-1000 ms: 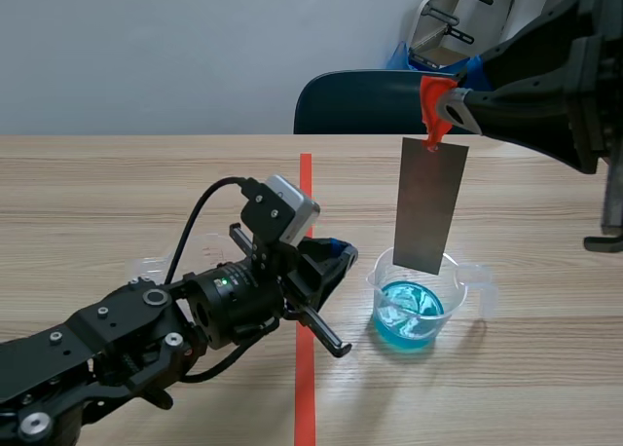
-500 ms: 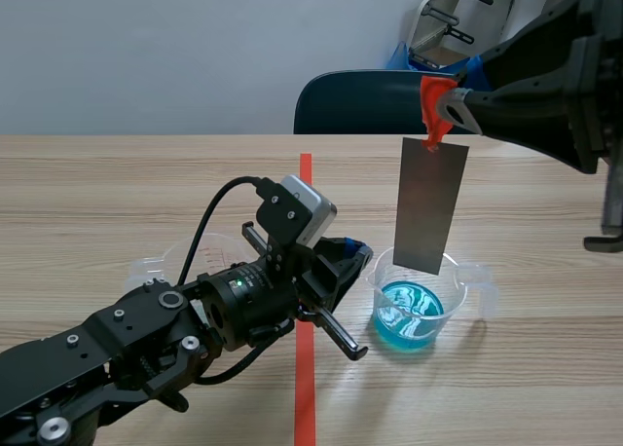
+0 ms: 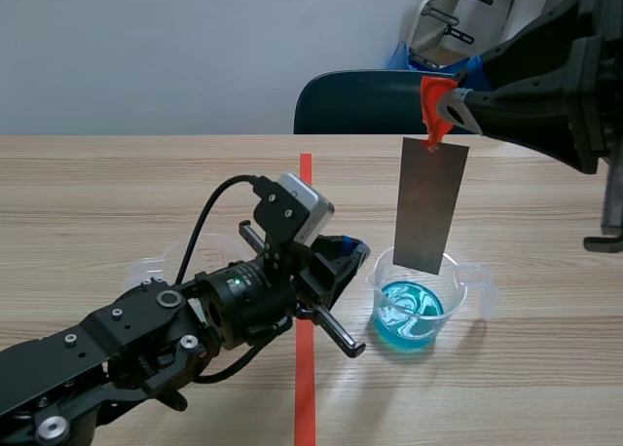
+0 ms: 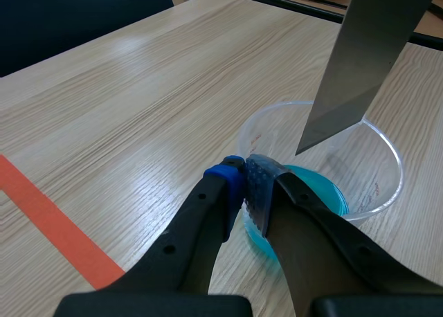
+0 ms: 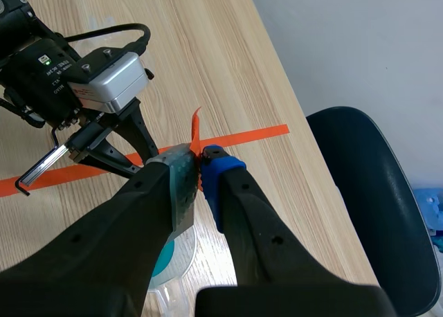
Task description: Do the redox reaction experiment
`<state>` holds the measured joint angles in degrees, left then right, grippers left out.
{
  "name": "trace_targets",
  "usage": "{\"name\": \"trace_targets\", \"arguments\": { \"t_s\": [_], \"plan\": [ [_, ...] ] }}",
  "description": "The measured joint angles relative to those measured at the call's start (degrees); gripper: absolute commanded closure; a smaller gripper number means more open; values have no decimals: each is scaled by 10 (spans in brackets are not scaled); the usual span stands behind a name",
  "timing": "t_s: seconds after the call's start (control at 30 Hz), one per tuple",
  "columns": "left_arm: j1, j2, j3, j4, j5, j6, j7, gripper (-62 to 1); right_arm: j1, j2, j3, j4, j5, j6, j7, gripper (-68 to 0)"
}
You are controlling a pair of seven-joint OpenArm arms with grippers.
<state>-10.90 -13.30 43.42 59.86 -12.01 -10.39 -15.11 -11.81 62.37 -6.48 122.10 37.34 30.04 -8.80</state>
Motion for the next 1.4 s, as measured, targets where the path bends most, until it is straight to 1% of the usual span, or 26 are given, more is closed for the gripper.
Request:
{"name": "trace_targets", "arguments": {
  "t_s": [0.07,0.17,0.3,0.37,0.5,0.63,0.77,0.83,0.87,1.0,1.03,1.1,1.13,1.2,1.23,1.4],
  "plan": [
    [10,-15,0,19,-4,9,-7,-26,0,0,0,0,0,0,0,-8],
    [40,-47,-15,60,-20,10,-13,-26,0,0,0,0,0,0,0,-8],
    [94,-90,-60,115,-20,10,-13,-28,0,0,0,0,0,0,0,-8],
    [121,-114,-74,143,-19,10,-14,-48,0,0,0,0,0,0,0,-8],
    [176,-160,-76,198,-17,12,-26,-136,0,0,0,0,0,0,0,-8],
    [220,-194,-74,248,-16,10,-26,-220,0,0,0,0,0,0,0,-8],
    [248,-212,-74,272,-15,10,-26,-355,0,0,0,0,0,0,0,-8],
    [261,-217,-74,275,-15,20,-26,-428,0,0,0,0,0,0,0,-8],
    [266,-216,-74,275,-15,30,-26,-465,0,0,0,0,0,0,0,-8],
    [279,-216,-74,275,-10,42,-41,-618,0,0,0,0,0,0,0,-8],
    [281,-216,-74,275,-1,43,-45,-623,0,0,0,0,0,0,0,-8],
    [284,-216,-74,275,2,45,-46,-623,0,0,0,0,0,0,0,-8],
    [286,-216,-74,275,2,51,-50,-623,0,0,0,0,0,0,0,-8],
    [290,-214,-74,275,1,74,-50,-623,0,0,0,0,0,0,0,-8],
    [290,-214,-74,275,0,78,-50,-623,0,0,0,0,0,0,0,-8],
    [293,-214,-74,275,0,83,-49,-623,0,0,0,0,0,0,0,-8]
  ]
}}
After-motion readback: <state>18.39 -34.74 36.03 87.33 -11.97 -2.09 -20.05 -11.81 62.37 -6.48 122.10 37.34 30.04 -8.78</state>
